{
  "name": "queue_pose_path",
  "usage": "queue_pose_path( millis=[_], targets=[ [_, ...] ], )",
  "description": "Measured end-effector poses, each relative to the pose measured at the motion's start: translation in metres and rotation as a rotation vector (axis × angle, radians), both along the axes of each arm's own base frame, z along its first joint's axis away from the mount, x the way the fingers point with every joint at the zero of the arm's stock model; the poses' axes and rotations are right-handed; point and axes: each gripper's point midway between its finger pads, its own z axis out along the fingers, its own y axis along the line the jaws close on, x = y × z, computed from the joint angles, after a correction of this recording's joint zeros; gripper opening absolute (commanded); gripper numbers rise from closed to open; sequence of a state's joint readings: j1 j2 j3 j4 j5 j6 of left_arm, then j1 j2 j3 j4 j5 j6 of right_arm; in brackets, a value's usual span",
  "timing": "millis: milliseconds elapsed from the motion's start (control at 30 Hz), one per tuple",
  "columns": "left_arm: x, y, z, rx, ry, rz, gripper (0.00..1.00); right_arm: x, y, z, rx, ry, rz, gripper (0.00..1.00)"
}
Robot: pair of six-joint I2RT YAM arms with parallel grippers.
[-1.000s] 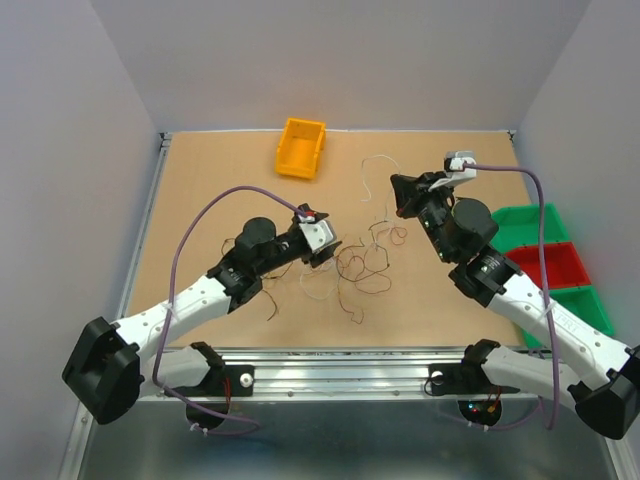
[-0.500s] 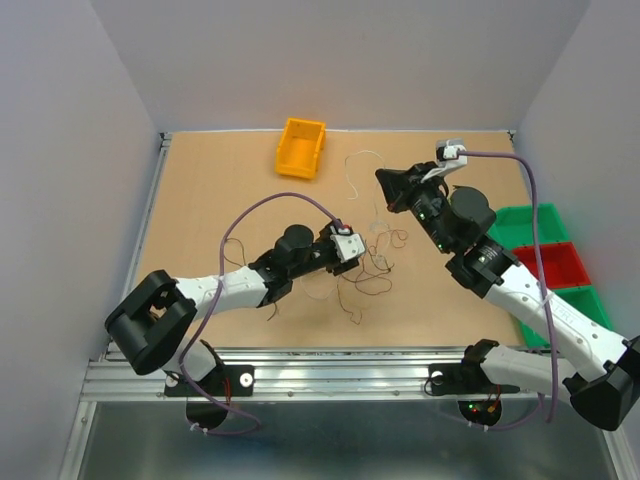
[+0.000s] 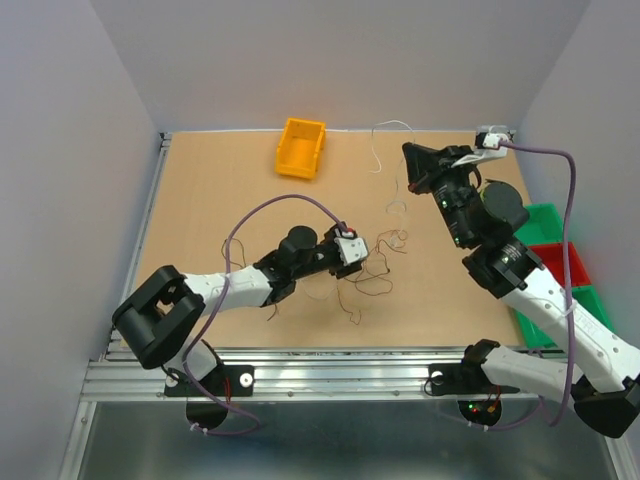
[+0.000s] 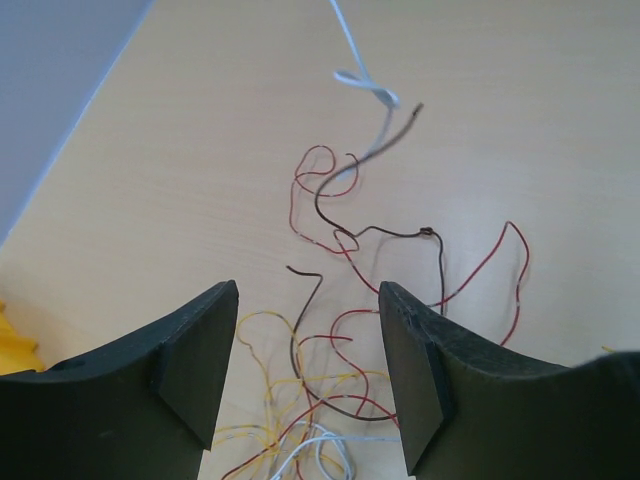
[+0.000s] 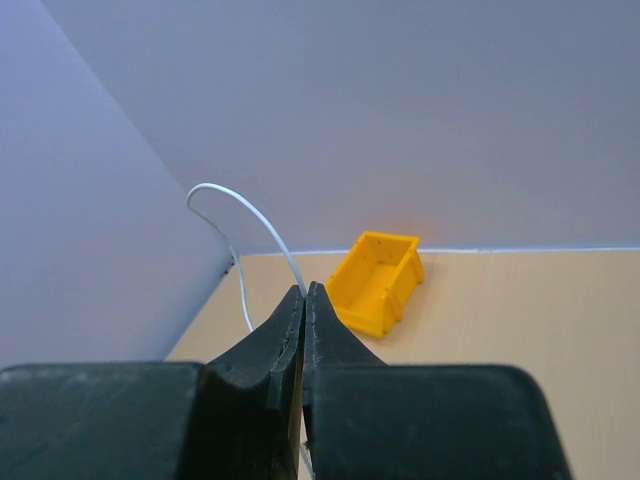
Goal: Untangle the cables
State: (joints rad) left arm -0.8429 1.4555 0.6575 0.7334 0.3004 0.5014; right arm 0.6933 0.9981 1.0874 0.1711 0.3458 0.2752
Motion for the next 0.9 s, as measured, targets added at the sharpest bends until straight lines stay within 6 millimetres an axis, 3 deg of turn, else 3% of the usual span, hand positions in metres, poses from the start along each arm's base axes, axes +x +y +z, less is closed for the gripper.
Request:
queue_pose_path(
  millis=[233, 400, 700, 900],
  targets=[
    [-0.017, -0.023, -0.039, 0.094, 0.073, -0.086, 0.69, -0.013, -0.013, 0.059, 0.091, -0.087, -0.010, 0.01],
    [-0.024, -0.036, -0.051, 0.135, 0.092, -0.107, 0.66, -0.017, -0.021, 0.093, 0.147, -0.133, -0.027, 0.01],
    [-0.006, -0.034, -0.049, 0.138, 0.058, 0.009, 0.68, -0.021, -0.012, 0.110, 0.207, -0.143, 0.032, 0.01],
    [0.002, -0.019, -0.027, 0.047, 0.034, 0.076, 0.70, -0.024, 0.006, 0.113, 0.235, -0.133, 0.128, 0.01]
  ],
)
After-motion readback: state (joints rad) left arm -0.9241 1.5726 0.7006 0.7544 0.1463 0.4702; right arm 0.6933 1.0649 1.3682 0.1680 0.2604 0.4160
